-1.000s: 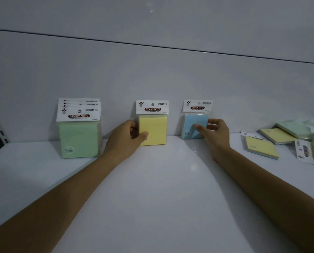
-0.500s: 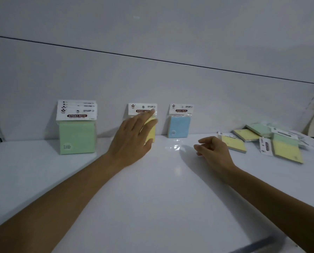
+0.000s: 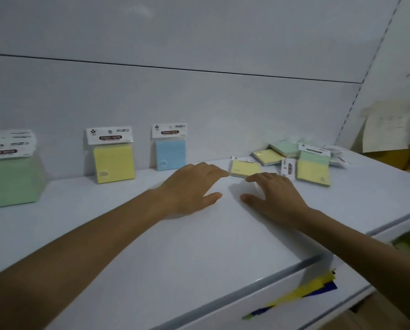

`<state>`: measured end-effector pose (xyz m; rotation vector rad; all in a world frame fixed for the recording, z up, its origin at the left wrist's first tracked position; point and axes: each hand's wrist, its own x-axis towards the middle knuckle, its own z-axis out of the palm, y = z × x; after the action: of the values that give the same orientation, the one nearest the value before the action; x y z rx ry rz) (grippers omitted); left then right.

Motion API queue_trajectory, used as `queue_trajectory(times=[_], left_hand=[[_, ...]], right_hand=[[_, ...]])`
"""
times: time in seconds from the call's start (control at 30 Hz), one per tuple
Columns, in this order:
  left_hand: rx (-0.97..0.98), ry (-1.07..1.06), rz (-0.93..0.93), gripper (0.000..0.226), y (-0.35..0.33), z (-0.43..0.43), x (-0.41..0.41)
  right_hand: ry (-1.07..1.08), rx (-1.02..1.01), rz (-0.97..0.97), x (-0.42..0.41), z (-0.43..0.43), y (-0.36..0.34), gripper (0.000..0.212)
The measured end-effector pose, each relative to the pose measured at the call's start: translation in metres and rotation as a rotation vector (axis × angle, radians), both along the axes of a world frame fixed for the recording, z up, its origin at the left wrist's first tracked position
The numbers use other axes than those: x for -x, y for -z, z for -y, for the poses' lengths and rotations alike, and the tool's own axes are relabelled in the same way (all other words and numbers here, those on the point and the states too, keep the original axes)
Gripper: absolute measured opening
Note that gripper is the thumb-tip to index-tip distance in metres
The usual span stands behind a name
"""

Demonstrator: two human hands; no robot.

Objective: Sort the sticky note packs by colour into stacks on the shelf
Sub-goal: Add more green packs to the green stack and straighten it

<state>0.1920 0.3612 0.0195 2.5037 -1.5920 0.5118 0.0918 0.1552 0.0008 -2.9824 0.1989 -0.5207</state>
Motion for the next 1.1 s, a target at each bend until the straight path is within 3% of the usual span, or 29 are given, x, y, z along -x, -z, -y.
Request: queue_trajectory(times=[0.33,0.5,0.63,0.8,0.9,1.0,1.1], left_hand=[[0.045,-0.008,-0.142,0.049,0.016,0.199,0.044],[0.100,-0.119,-0.289,0.068,0.028,0.270,0.054],[0.183,-0.197,-0.459,0.058,0.037,0.279,0.050],[0.391,-0.220,-0.437,0.031,0.036,0.274,0.050],[0.411,-0.310,-0.412,0.043,0.035,0.274,0.050],[0.437,-0.539,-0.412,0.061,0.033,0.272,0.043],[0.365,-0.671,-0.423,0.062,0.032,0.270,0.037]], right_hand=[[0.028,-0.136,0.103,0.057,0.174,0.009,0.032],[0.067,-0.327,0.119,0.056,0.249,0.008,0.029],[0.215,-0.440,0.026,0.019,0.284,-0.006,0.035],[0.255,-0.434,-0.018,-0.022,0.273,-0.002,0.057],[0.213,-0.590,0.084,-0.030,0.266,0.013,0.049],[0.100,-0.757,0.260,-0.032,0.273,0.018,0.036],[-0.019,-0.845,0.311,-0.032,0.269,0.017,0.031]])
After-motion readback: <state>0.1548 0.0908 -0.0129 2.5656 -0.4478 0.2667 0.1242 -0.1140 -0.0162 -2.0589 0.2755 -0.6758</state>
